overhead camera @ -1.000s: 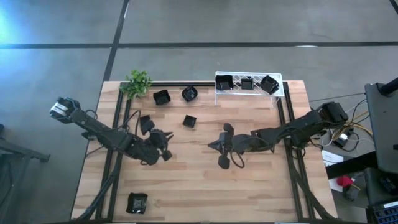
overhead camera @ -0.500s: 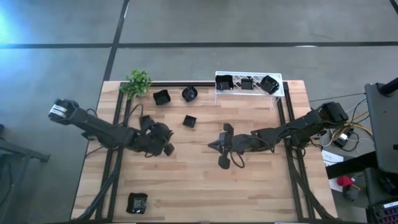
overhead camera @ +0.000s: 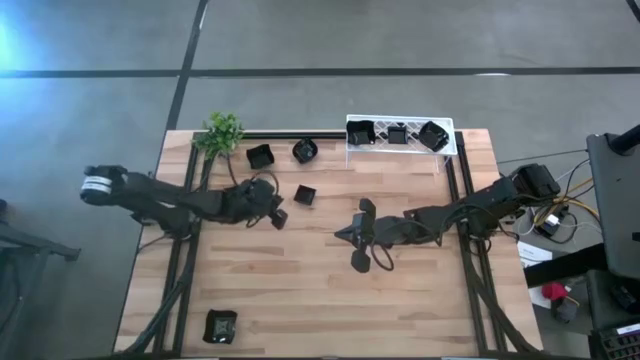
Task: Pick & Place Mini shaped plates
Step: Stack the black square plate on top of the black square plate on the shelf
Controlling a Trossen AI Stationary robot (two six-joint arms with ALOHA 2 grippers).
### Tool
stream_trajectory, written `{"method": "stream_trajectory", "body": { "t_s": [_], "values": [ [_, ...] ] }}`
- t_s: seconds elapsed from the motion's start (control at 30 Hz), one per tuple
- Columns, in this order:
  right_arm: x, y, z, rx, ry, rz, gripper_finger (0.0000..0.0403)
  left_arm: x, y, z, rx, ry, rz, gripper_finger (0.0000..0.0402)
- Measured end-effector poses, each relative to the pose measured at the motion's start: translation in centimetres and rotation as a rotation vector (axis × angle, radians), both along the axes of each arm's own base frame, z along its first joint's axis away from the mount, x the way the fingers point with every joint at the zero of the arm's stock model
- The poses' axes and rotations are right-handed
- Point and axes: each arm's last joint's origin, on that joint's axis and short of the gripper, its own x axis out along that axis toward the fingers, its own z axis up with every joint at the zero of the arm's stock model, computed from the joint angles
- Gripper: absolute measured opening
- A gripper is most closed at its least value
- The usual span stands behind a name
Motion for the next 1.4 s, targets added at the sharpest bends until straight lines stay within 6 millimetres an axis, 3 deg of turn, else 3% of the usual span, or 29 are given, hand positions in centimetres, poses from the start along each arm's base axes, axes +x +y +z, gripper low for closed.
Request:
{"method": "stream_trajectory", "body": {
  "t_s": [0.2, 0.7, 0.97, 1.4],
  "values": [
    [-0.1, 0.2, 0.0, -0.003, 0.004, 0.007, 0.0008, 0.8, 1.6, -0.9, -0.028, 0.022, -0.034, 0.0037],
    [-0.1, 0.1, -0.2, -0.006, 0.021, 0.005, 0.0008, 4.0, 2.7, -1.4, -0.052, 0.019, 0.005, 0.0038],
    [-0.2, 0.1, -0.3, -0.008, 0.030, 0.005, 0.0008, 5.5, 3.7, -2.2, -0.062, 0.052, 0.040, 0.0074],
    [-0.2, 0.1, -0.3, -0.008, 0.029, 0.005, 0.0008, 5.7, 4.8, -3.8, -0.071, 0.111, 0.080, 0.0080]
  ]
}}
